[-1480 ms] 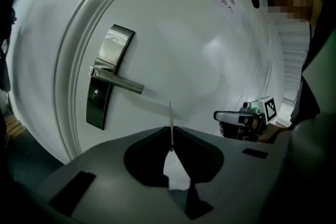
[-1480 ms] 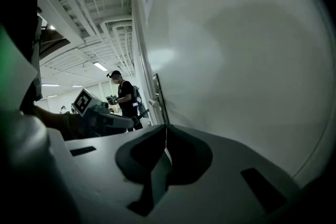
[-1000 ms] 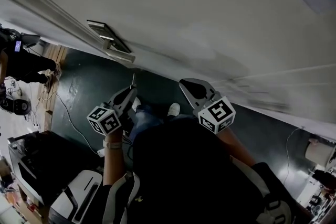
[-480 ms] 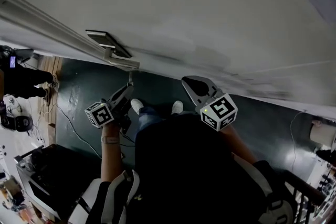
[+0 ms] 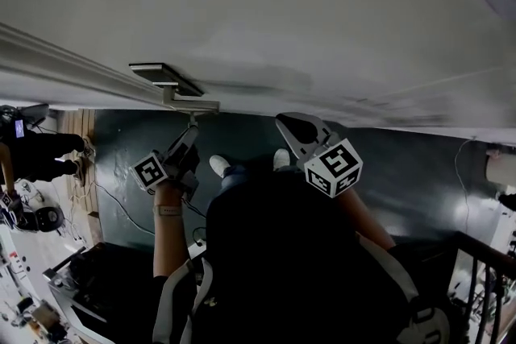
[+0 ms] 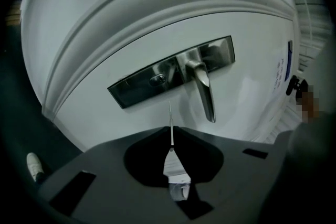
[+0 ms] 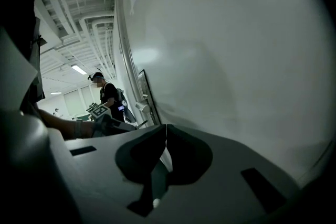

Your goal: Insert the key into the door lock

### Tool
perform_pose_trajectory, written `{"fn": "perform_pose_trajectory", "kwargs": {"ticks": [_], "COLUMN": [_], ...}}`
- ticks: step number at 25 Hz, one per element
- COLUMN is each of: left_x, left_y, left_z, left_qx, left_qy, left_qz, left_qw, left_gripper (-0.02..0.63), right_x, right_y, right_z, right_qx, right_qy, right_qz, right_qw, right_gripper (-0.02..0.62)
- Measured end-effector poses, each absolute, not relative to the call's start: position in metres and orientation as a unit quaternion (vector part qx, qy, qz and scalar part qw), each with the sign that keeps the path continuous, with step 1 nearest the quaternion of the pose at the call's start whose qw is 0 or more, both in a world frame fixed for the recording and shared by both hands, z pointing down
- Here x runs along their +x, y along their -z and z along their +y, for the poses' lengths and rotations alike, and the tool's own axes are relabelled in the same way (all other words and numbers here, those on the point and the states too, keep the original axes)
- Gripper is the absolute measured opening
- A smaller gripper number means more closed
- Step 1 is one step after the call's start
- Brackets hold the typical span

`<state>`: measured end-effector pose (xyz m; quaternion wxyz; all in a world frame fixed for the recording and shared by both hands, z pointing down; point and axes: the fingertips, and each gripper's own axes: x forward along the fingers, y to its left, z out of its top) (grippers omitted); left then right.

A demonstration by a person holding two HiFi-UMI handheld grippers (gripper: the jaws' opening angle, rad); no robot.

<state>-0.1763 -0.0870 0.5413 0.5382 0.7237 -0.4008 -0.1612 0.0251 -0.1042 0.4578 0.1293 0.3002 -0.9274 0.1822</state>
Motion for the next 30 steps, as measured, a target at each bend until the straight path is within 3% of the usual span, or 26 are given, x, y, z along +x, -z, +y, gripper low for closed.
{"fn": "perform_pose_trajectory", "kwargs": {"ticks": [30], "left_x": [-0.211], "left_y": [-0.546], "left_z": [-0.12], "left_qx": [0.684], "left_qy": [0.222], "left_qz": [-0.333], "left_qw": [0.61], "left_gripper": [0.029], "right_x": [0.005], "right_y": [-0.461], "right_z": [-0.107], "right_qx": [0.362], "right_qy": [-0.202], "right_qz": [-0.904], "right_qw": [0.109], "right_gripper": [0.015]}}
